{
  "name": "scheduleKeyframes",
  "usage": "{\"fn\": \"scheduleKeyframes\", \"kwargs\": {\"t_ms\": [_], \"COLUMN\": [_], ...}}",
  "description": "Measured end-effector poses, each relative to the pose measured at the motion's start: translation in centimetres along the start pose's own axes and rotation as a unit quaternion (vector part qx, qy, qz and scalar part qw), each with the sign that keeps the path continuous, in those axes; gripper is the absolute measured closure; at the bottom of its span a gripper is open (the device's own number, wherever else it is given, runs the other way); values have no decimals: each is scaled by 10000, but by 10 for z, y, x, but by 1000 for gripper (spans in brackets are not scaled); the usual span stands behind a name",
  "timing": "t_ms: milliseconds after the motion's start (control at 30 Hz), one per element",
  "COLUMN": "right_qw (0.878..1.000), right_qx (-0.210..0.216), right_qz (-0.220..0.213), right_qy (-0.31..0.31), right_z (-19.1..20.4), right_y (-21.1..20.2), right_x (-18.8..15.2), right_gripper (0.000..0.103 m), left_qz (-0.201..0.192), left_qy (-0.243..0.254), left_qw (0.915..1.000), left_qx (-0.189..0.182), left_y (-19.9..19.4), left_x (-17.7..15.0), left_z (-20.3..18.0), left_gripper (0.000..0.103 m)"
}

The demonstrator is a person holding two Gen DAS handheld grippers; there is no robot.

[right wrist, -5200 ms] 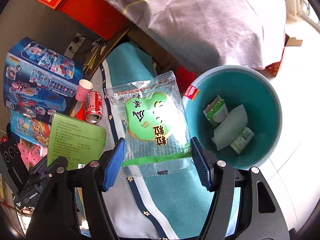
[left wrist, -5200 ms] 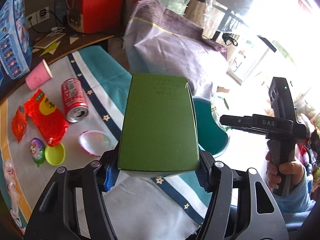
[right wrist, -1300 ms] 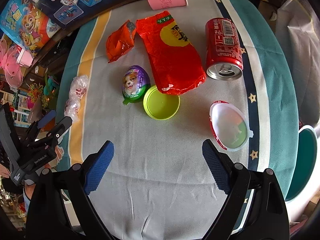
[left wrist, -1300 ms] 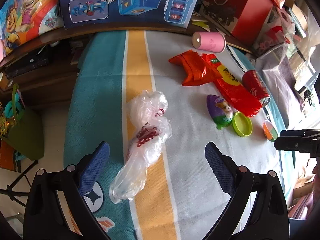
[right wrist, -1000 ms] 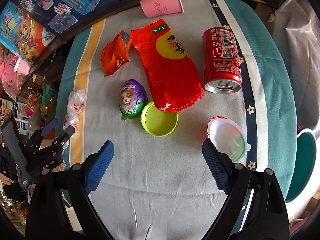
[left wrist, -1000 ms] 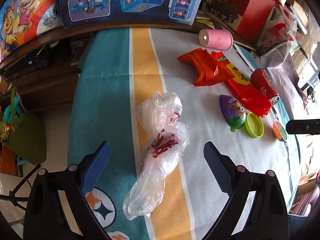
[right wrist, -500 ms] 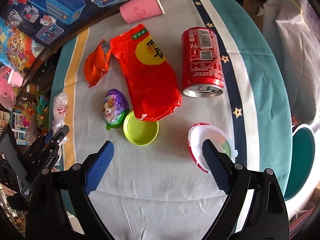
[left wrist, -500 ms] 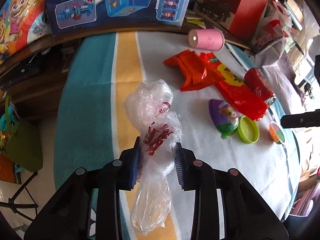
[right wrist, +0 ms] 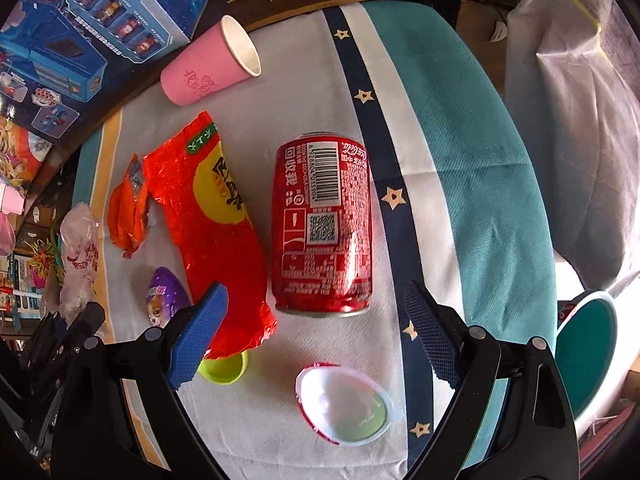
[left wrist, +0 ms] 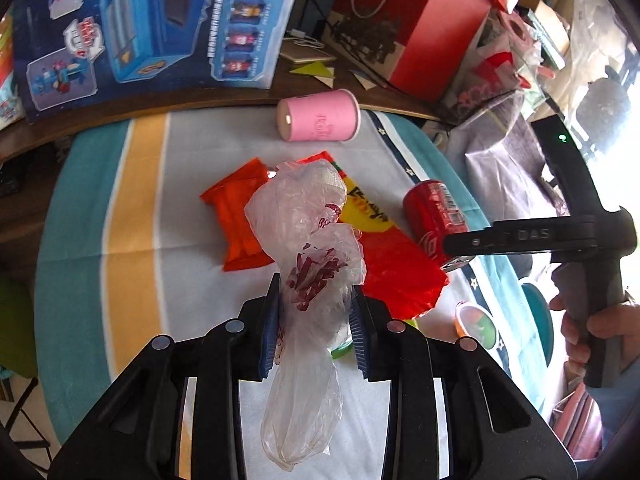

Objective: Collect trash
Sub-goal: 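Grip the clear plastic bag with the left tool while the right tool grips the cola can, then carry the plastic bag and cola can with both tools over the teal bin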

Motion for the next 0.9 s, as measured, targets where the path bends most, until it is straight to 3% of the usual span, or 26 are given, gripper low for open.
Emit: {"fn": "scheduleKeyframes", "kwargs": {"t_ms": [233,333,633,900], "right_qw": [9998,9996,9964,9902], "right_qx": [150,259,739,1285], "right_qz": [-100,-64,-406,-520], "right_qy": [-17,-109,-52,196], "right_z": [-6,-5,-30,-82], "right_y": [18,24,-20,-76], "right_x": [19,20,3,-39], "right_gripper": [18,47,47,47], "left_qz": [149,215,231,156], "left_qy": [59,58,289,811], "left_qw": [9999,9998,9993,9965], "left_qx": [-2,9,17,-87], "left_y": [16,20,14,-4], "left_x": [8,11,17,22], "left_z": [-10,-14,-45,-110], "left_gripper": [71,71,71,71]}}
Point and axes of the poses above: each gripper's, at about its wrist camera, not at the fingertips, and y roughly the way its jaws point, z to its left, x to its top, the point moved 4 cm from there along y, roughly the way its jaws point, and after that the axes turned 15 degrees about y, right-handed, at the moved point
